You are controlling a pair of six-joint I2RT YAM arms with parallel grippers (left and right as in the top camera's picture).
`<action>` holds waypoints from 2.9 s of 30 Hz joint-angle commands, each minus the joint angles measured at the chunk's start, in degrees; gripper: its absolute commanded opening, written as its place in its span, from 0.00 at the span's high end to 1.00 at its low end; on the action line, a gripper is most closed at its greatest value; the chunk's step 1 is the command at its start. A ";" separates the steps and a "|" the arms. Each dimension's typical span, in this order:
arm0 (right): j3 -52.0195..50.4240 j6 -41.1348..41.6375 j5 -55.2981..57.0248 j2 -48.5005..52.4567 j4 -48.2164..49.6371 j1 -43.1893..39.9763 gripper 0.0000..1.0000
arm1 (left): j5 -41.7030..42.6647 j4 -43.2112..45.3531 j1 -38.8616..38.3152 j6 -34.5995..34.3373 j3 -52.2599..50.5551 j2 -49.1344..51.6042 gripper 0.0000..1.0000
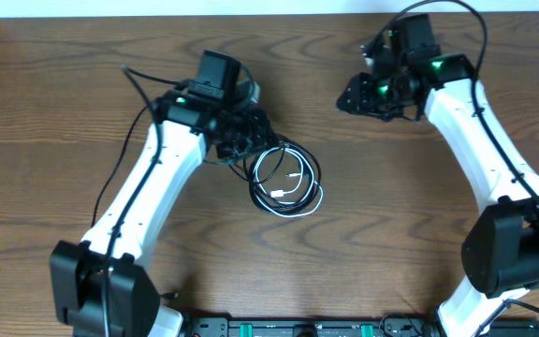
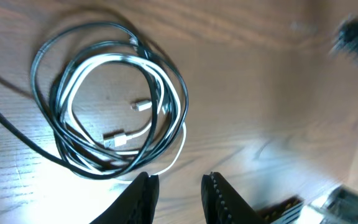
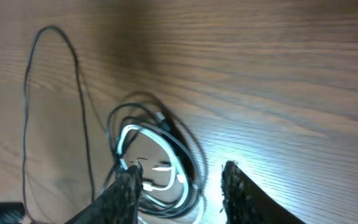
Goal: Untangle cables
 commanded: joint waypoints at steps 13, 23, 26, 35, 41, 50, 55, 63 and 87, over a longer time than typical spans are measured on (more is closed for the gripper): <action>-0.15 -5.86 0.52 0.07 -1.38 -1.20 0.50 | -13.66 4.26 -3.72 10.82 -0.35 5.33 0.56; -0.17 -7.34 0.96 0.07 -1.79 -1.11 0.45 | -12.33 8.70 -4.02 16.83 -0.35 11.37 0.49; -0.17 -7.34 0.98 0.07 -1.81 -1.07 0.44 | -12.31 9.44 -4.02 17.90 -0.35 12.61 0.45; -0.17 -7.32 2.67 0.07 -1.79 -0.92 0.43 | -7.96 11.21 -4.02 18.29 2.43 13.38 0.44; -0.17 -7.32 3.54 0.07 -1.75 -0.92 0.43 | -7.98 6.62 -4.22 13.31 8.26 12.07 0.44; -0.17 -7.08 5.66 0.07 -1.57 -1.09 0.42 | -14.32 -5.44 -7.96 -4.74 11.80 10.91 0.51; -0.17 -7.08 5.68 0.07 -1.55 -1.09 0.42 | -15.93 -5.38 -11.54 -9.33 9.14 12.63 0.51; -0.17 -7.08 6.08 0.07 -1.81 -1.09 0.42 | -16.87 -3.21 -13.46 -13.66 7.15 17.35 0.51; -0.17 -7.13 6.08 0.07 -1.86 -1.09 0.41 | -19.87 6.19 -13.62 -13.66 6.19 26.62 0.57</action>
